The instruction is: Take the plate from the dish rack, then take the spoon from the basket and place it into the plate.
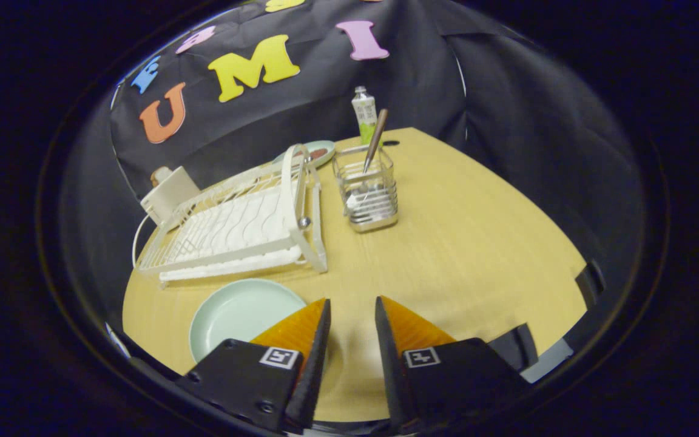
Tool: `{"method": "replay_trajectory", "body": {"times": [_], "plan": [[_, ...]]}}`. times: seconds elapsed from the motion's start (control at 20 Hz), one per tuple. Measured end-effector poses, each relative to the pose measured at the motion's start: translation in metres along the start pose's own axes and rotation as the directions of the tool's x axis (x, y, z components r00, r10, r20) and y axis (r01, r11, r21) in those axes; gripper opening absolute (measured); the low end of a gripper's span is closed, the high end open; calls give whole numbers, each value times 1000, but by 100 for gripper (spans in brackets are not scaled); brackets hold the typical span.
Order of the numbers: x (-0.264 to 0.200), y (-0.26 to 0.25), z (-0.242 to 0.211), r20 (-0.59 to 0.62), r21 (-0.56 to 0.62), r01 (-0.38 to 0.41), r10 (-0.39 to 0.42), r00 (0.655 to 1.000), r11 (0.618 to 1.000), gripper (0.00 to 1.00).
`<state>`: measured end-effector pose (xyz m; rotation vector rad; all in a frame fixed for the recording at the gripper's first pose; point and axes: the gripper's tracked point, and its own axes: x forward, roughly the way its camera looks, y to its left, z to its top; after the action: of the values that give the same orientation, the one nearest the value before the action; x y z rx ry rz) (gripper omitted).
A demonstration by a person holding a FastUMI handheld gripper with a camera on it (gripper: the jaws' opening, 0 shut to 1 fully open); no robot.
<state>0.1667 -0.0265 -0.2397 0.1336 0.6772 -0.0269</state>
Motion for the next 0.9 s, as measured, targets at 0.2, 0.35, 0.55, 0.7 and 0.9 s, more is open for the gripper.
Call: {"method": "replay_trajectory", "body": {"times": [0.2, 0.35, 0.55, 0.7, 0.9], "plan": [[0, -25, 64, 191, -92, 65, -46, 980, 994, 85], [15, -35, 100, 252, -124, 76, -42, 967, 989, 100], [42, -44, 141, 312, -162, 124, -69, 948, 979, 100], [68, -31, 165, 312, -165, 64, -10, 950, 984, 100], [101, -7, 184, 261, -142, -71, 106, 959, 987, 99]]}}
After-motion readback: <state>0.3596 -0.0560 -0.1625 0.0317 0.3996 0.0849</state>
